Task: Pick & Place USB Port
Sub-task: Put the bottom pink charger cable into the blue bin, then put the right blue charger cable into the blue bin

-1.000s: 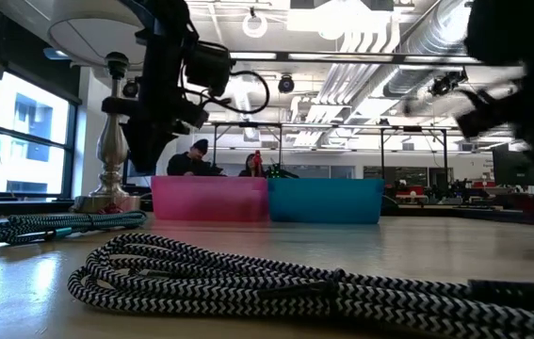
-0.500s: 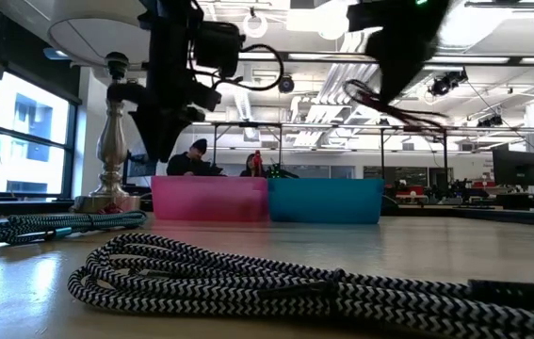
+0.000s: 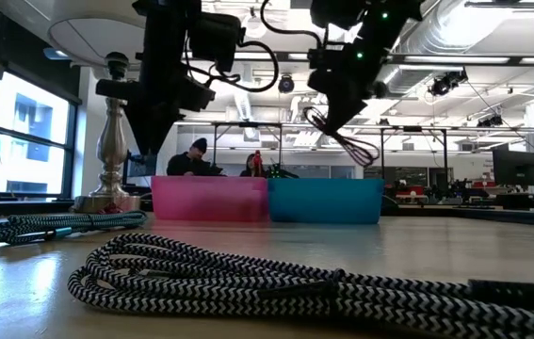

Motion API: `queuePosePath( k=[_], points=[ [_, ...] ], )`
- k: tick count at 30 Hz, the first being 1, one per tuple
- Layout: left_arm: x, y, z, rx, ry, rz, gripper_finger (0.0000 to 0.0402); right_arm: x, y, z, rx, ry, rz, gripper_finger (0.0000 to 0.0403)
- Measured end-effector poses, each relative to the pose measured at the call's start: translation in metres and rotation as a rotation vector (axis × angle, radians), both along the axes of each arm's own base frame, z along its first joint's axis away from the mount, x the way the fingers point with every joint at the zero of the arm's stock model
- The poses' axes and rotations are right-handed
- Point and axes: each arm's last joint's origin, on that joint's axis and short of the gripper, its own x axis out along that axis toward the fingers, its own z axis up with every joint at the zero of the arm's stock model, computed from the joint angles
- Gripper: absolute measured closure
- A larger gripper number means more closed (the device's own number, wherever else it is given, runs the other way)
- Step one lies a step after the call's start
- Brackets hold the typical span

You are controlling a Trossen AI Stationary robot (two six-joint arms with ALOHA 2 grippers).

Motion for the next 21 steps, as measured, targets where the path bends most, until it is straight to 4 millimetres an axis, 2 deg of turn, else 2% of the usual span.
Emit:
queuePosePath(
  k=[3,8,17,21],
  points=[
    [0.0,0.0,0.0,0.004,0.001,0.0,0.0298,0.002,-0.013,0.003,0.028,-0.073,-0.006,0.039],
    [0.0,0.0,0.0,0.007,0.001,0.0,0.0298,-0.001,-0.024,0.003,0.073,-0.088,-0.029,0.0382],
    [0.0,0.0,0.0,0.011,-0.001,0.001,0.0298,-0.001,-0.024,0.003,0.068,-0.095,-0.05,0.0255],
    [0.0,0.0,0.0,0.011,-0.002,0.001,0.0298,-0.001,-0.024,0.003,0.056,-0.08,-0.032,0.0214]
  ],
)
